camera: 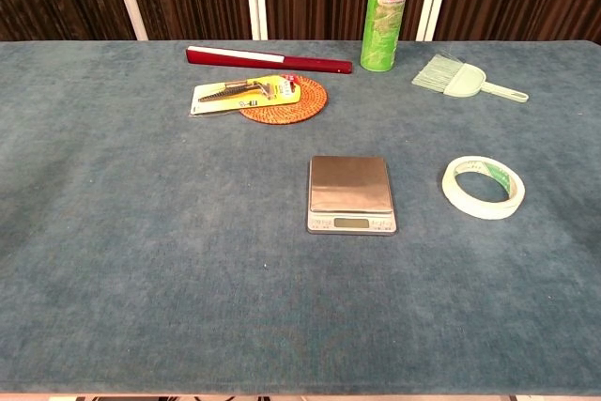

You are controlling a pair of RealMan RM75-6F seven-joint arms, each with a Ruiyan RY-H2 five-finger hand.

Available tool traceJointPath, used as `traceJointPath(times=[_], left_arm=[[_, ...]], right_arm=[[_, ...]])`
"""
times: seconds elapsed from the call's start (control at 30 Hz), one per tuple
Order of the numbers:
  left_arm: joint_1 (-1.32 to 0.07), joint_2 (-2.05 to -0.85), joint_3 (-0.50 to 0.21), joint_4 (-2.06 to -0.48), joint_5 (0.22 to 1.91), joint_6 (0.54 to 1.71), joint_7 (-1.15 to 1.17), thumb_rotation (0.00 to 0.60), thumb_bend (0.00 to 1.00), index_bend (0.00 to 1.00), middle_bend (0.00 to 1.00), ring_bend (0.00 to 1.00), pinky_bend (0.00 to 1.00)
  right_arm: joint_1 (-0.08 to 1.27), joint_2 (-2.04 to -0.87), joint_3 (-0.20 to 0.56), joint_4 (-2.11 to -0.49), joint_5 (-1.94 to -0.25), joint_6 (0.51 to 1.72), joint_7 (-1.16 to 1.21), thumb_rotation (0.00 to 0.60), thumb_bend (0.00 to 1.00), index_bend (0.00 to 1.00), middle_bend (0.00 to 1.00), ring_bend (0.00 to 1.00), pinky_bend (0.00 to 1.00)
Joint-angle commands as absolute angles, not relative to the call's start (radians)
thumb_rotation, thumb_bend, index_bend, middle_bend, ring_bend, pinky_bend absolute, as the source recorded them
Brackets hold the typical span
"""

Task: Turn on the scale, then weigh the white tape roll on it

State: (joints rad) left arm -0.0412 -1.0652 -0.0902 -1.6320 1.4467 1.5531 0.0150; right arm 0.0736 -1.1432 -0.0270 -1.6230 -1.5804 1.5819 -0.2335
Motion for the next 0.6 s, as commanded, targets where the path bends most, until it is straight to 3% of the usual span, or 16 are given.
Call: traceJointPath(times=[0.03,0.17,0.3,0.5,0.6], left_arm=[[-0.04,-1.064,-0.092,-1.633,1.445,1.556,0.013,0.6,0.03,0.0,0.0,0.0,0.0],[-0.041,-1.065,-0.092,-1.631,1.442,1.552,0.016,0.6,0.03,0.0,0.0,0.0,0.0],[-0.043,-1.067,-0.091,-1.632,1.443,1.549,0.023,0.6,0.03,0.0,0.0,0.0,0.0],[-0.042,-1.07,-0.091,-1.634,1.442,1.553,0.03,0.6,0.03,0.0,0.0,0.0,0.0],[-0.043,-1.071,-0.09,-1.633,1.438,1.546,0.034,0.6,0.03,0.0,0.0,0.0,0.0]], right_arm=[[0.073,-1.142,-0.025,-1.629,-1.582,1.58,-0.238,0.6,0.43,0.0,0.09,0.2,0.22],[0.093,-1.139,-0.026,-1.645,-1.596,1.543,-0.222,0.6,0.44,0.0,0.28,0.38,0.42],[0.174,-1.114,-0.013,-1.665,-1.606,1.421,-0.174,0.6,0.56,0.02,0.53,0.62,0.67],[0.312,-1.116,0.033,-1.689,-1.612,1.241,-0.183,0.6,0.72,0.05,0.72,0.79,0.75],[0.367,-1.137,0.055,-1.715,-1.59,1.163,-0.243,0.6,0.8,0.05,0.76,0.82,0.76]])
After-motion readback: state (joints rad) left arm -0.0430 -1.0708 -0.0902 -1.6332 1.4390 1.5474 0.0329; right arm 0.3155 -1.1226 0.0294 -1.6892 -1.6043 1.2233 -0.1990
